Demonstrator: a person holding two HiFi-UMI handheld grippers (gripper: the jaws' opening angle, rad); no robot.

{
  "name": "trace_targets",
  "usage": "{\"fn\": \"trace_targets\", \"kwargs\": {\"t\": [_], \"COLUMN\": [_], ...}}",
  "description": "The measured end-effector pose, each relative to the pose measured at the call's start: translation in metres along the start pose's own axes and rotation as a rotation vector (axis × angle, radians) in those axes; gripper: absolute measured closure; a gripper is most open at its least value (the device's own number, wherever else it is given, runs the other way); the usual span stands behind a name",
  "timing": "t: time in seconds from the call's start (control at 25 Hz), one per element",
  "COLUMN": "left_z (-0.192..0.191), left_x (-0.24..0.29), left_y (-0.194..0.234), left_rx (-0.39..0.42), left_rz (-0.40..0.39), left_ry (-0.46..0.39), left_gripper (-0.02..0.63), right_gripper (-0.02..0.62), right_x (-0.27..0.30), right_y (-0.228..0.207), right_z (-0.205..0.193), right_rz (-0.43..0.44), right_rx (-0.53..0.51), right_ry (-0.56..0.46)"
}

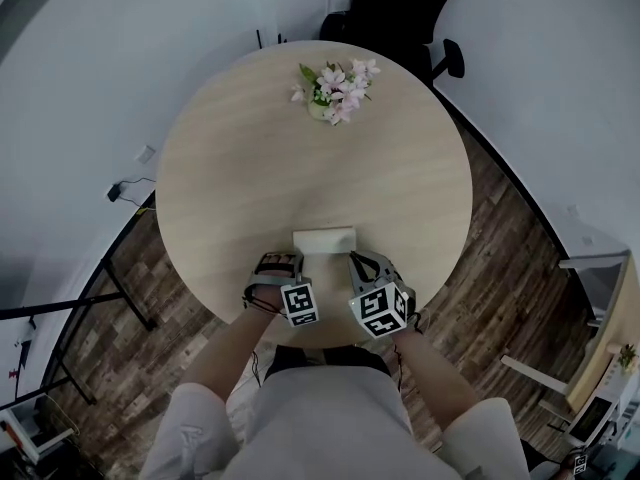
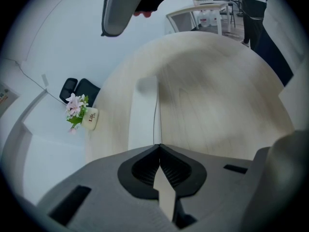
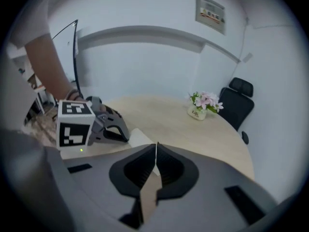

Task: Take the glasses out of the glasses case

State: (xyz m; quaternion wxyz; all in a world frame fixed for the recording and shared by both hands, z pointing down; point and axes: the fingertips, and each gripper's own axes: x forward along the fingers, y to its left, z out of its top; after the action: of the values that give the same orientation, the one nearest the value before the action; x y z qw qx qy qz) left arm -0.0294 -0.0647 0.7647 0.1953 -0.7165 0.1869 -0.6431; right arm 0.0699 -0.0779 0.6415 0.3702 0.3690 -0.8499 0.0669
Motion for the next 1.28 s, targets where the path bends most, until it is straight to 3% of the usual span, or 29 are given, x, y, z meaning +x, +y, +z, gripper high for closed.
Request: {"fn": "trace_targets", "kwargs": {"t": [0.28, 0.32, 0.36, 0.4, 0.44, 0.72, 1.28], "left_z": [-0.004, -0.003, -0.003, -0.003, -0.003, -0.002, -0.002], "left_x": [0.000, 0.001, 0.001, 0.001, 0.000, 0.000, 0.000], "left_y": [0.000, 0.000, 0.000, 0.000, 0.000, 0.000, 0.000], "left_rx": [0.023, 0.025, 0.026, 0.027, 0.028, 0.040, 0.061], "left_rz": [-0.022, -0.024, -0.025, -0.025, -0.024, -0.024, -0.023], "left_ry": [0.005, 0.005, 0.005, 0.004, 0.002, -0.006, -0.024], "left_gripper": [0.598, 0.598, 0.598, 0.598, 0.598, 0.598, 0.598], "right_gripper": [0.577, 0.548, 0.431, 0.378, 0.370, 0.332, 0.333], "right_x": [0.035, 0.039, 0.043, 0.047, 0.051, 0.082, 0.110], "right_y": [0.013, 0.016, 0.019, 0.022, 0.024, 0.024, 0.019], "right_z": [-0.012, -0.017, -0.022, -0.026, -0.031, -0.054, -0.063], "right_rz": [0.085, 0.107, 0.131, 0.155, 0.179, 0.265, 0.341], "right_rx": [-0.418, -0.458, -0.493, -0.523, -0.549, -0.674, -0.753], "right_ry": [0.134, 0.159, 0.187, 0.215, 0.239, 0.350, 0.422]}}
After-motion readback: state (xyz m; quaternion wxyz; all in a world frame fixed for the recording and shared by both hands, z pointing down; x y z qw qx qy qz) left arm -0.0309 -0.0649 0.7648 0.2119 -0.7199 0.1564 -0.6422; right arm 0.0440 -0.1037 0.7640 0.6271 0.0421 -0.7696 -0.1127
